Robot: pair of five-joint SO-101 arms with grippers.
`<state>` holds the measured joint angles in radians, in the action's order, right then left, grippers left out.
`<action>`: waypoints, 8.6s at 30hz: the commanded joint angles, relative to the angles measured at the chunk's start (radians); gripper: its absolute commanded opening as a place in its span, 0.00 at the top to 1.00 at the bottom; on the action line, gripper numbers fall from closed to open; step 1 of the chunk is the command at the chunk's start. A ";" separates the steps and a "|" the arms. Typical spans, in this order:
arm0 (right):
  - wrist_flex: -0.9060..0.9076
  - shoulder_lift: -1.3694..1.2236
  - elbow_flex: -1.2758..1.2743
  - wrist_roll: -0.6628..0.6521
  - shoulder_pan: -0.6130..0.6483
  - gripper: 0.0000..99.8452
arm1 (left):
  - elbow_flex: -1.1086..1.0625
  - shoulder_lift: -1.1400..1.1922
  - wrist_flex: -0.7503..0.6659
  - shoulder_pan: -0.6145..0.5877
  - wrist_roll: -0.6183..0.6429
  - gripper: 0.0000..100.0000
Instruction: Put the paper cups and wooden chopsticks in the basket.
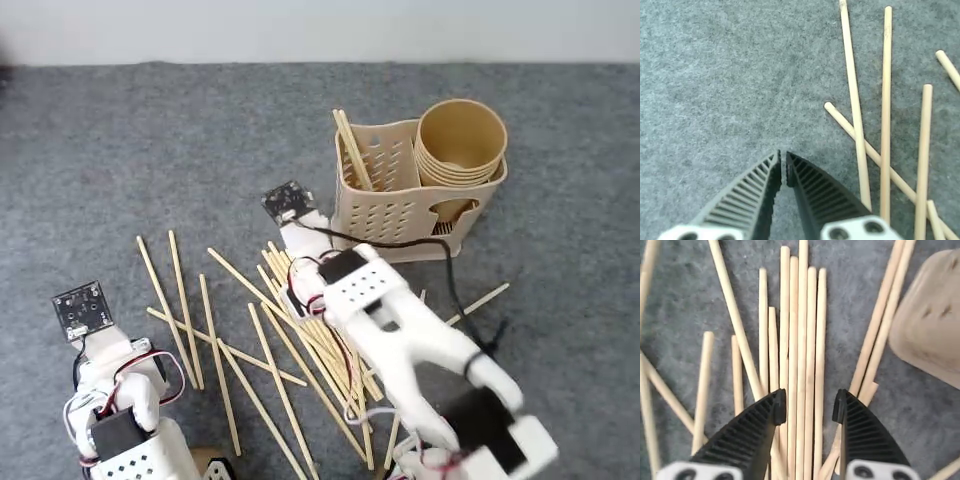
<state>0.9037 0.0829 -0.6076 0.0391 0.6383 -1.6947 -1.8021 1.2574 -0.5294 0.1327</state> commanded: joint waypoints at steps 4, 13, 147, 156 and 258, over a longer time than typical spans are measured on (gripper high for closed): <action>-0.038 -0.133 0.089 -0.031 -0.004 0.83 | 0.012 -0.014 -0.003 0.003 -0.002 0.98; -0.035 -0.295 0.192 -0.055 -0.042 0.87 | 0.012 -0.014 -0.003 0.003 -0.002 0.98; 0.068 0.647 -0.133 -0.040 -0.068 0.89 | 0.012 -0.014 -0.003 0.003 -0.002 0.98; 0.064 0.325 -0.077 -0.043 -0.068 0.89 | 0.012 -0.014 -0.003 0.003 -0.002 0.98; -0.593 0.811 -0.057 -0.112 -0.348 0.99 | 0.012 -0.014 -0.003 0.003 -0.002 0.98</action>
<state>0.5063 0.8654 -0.5831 -0.0806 0.3130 -1.6947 -1.8021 1.2574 -0.5294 0.1327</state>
